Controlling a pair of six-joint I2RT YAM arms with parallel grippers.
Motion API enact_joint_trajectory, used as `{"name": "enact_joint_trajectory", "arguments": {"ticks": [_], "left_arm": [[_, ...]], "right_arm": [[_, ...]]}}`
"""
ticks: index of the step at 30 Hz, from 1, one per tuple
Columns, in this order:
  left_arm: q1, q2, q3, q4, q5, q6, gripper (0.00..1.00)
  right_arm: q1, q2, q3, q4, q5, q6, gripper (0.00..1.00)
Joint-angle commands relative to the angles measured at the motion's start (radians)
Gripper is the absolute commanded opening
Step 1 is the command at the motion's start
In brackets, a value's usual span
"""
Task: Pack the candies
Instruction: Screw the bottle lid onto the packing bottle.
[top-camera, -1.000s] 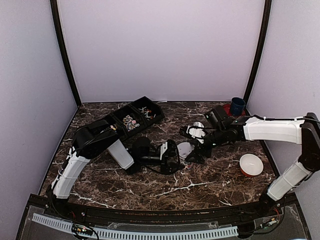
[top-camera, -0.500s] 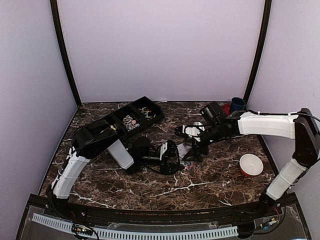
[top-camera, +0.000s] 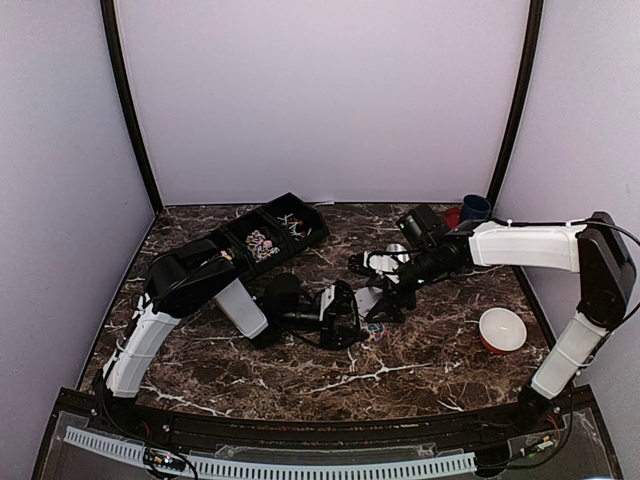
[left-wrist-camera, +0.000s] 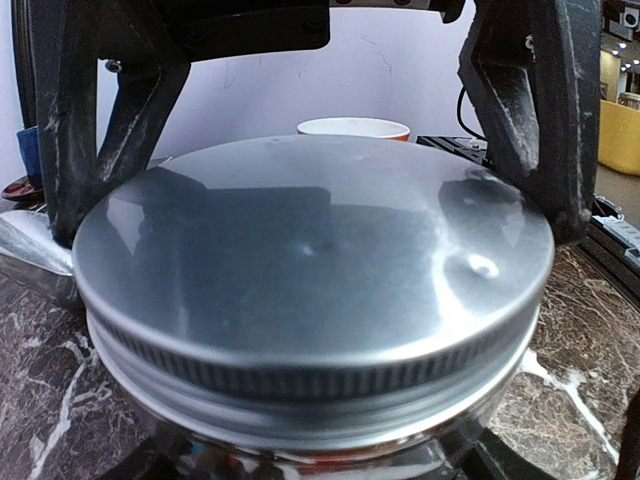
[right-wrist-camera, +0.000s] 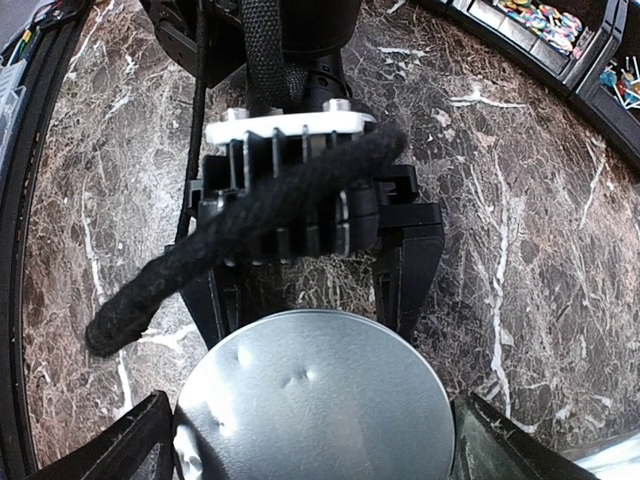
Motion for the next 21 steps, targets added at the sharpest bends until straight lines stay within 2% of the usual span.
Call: {"name": "enact_joint_trajectory", "arguments": {"ticks": [1, 10, 21], "left_arm": [[-0.009, 0.08, -0.037, -0.239, 0.021, -0.019, 0.74], [-0.008, 0.081, -0.029, -0.256, -0.026, -0.025, 0.74], [-0.008, 0.076, -0.033, -0.265, -0.102, -0.023, 0.73]], "right_arm": [[-0.009, 0.007, 0.026, -0.011, -0.032, 0.013, 0.92], [-0.008, 0.017, -0.004, 0.059, -0.001, 0.123, 0.84], [0.05, -0.043, -0.109, 0.26, 0.207, 0.465, 0.84]]}}
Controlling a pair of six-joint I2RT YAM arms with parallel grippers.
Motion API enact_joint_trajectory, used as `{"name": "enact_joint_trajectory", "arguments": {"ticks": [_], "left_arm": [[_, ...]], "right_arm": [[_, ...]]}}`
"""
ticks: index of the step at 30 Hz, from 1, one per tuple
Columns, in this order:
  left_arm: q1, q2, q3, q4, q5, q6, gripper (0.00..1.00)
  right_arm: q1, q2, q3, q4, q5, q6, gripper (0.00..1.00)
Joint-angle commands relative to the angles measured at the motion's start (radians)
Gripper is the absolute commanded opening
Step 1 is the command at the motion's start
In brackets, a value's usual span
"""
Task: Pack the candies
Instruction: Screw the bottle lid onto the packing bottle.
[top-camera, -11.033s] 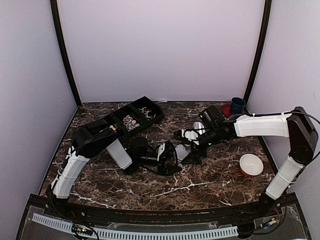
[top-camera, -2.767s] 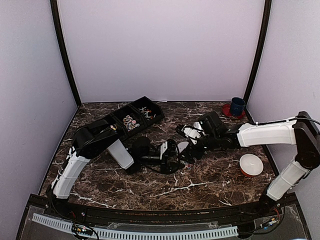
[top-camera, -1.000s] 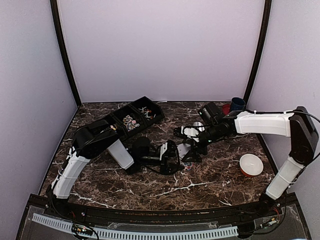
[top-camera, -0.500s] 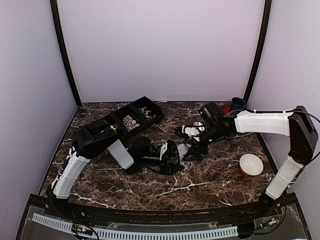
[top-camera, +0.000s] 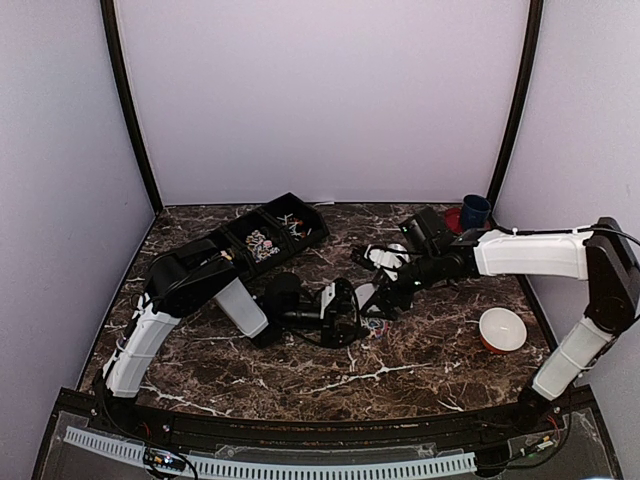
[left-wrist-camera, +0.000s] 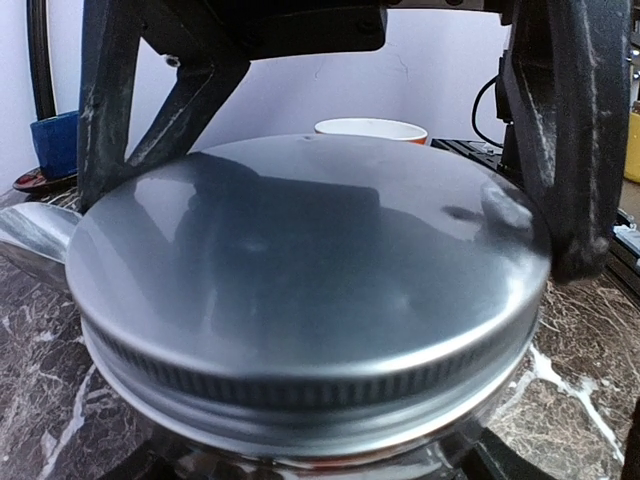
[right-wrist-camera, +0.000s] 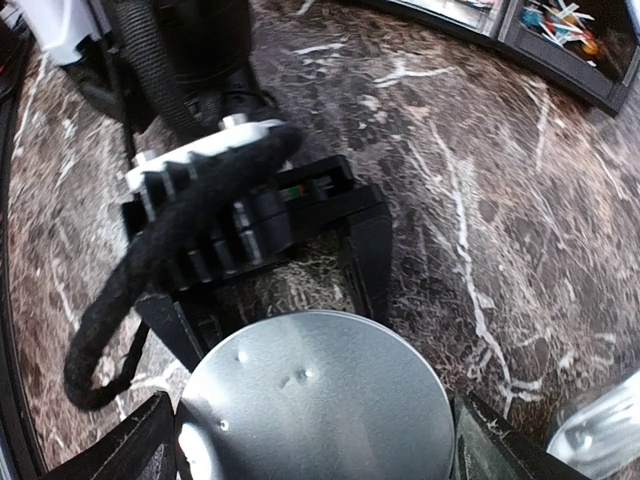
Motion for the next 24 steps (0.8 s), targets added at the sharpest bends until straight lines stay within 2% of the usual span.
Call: {"name": "enact_joint_trajectory", "arguments": {"ticks": [1, 15, 20, 24], "left_arm": [[-0.01, 0.076, -0.041, -0.257, -0.061, -0.007, 0.73], [-0.01, 0.068, -0.051, -0.253, -0.099, -0.002, 0.73], [-0.01, 0.069, -0.051, -0.255, -0.098, -0.002, 0.73], [-0.01, 0.068, -0.052, -0.252, -0.092, -0.001, 0.73]], "right_arm": [[0.037, -0.002, -0.047, 0.142, 0.132, 0.227, 0.84], [0.136, 0.001, -0.04, 0.184, 0.411, 0.529, 0.85], [0.143, 0.006, -0.015, 0.156, 0.395, 0.528, 0.92], [0.142, -0.037, -0.011, 0.137, 0.363, 0.448, 0.99]]}}
